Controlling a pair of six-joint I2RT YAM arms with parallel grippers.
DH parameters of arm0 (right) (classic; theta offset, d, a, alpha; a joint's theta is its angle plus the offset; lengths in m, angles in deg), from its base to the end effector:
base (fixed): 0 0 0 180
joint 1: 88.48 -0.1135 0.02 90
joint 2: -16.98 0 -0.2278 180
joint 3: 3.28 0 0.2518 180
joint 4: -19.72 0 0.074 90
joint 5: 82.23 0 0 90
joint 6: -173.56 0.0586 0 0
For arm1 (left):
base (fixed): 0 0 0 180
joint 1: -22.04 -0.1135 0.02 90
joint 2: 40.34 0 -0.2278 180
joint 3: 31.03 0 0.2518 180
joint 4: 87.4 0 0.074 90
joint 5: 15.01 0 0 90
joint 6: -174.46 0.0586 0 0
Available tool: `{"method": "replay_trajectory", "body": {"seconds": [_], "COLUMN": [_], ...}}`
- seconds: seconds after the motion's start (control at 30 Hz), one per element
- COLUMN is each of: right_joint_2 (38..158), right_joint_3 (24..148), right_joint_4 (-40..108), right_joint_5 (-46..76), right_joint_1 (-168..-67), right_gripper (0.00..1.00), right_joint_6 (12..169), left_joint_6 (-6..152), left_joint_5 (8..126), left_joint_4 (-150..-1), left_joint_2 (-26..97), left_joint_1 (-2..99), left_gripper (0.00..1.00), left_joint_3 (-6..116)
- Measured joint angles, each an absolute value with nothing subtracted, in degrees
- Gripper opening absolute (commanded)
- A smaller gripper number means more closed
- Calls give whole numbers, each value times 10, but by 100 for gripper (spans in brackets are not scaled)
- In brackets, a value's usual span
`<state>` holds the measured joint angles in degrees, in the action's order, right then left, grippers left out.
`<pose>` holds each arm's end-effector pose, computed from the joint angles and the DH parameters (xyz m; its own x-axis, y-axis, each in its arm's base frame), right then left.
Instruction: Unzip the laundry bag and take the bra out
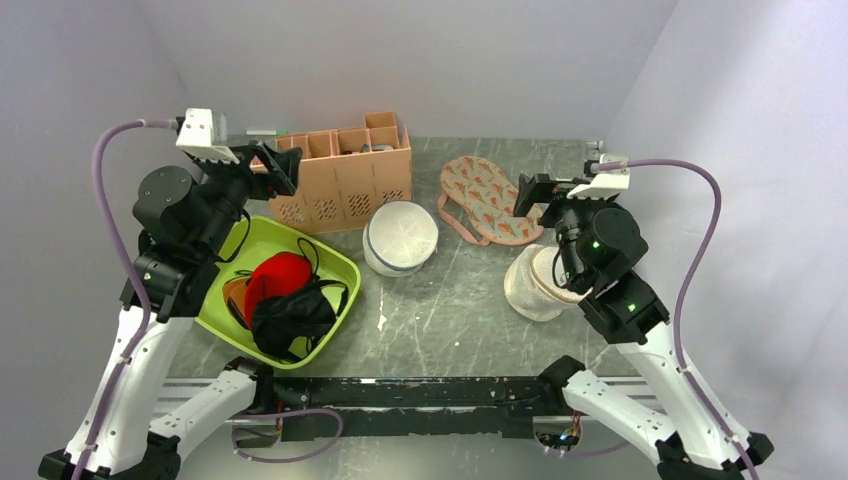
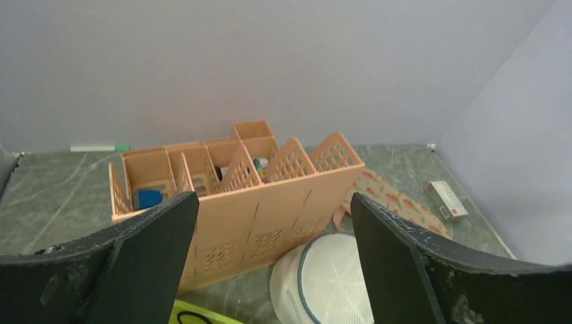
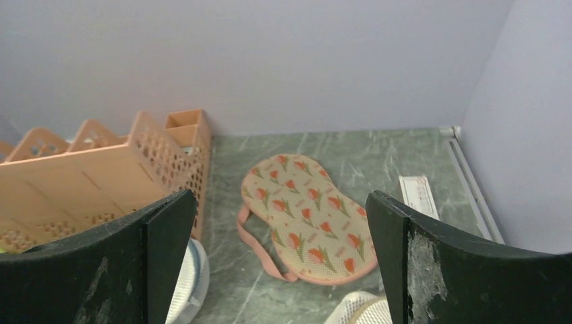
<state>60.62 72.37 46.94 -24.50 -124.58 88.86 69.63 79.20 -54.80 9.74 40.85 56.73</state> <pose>0.1734 0.0877 0.4145 0.0609 0.1411 -0.9881 -0.0742 0.9879 0.1364 0.1955 -0.0620 0.4538 0.0164 -0.2753 -0.9612 0.2654 0.9281 -0.2612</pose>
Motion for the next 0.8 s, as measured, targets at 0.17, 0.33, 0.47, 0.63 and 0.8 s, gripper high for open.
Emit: {"method": "replay_trajectory", "body": {"seconds": [0.17, 0.33, 0.47, 0.63, 0.8], "right_joint_2": [587, 551, 511, 463, 460], "right_joint_3": [687, 634, 586, 532, 506], "right_joint_4": [491, 501, 503, 505, 500], "right_joint_5": [-216, -158, -105, -35, 43], "right_joint_1": [-1159, -1073, -1024, -982, -961], "right_gripper": [100, 100, 100, 100, 99], "right_joint_6": [939, 994, 1031, 1071, 1097], "left_joint_6": [688, 675, 660, 637, 605], "left_joint_5": [776, 750, 717, 654, 534], "left_joint_4": [-550, -554, -554, -556, -584], "left_joint_2": [82, 60, 42, 24, 30], "left_joint_1": [398, 386, 377, 369, 364], "left_gripper": [97, 98, 98, 99, 99], "left_joint_3": [514, 452, 406, 350, 298]}}
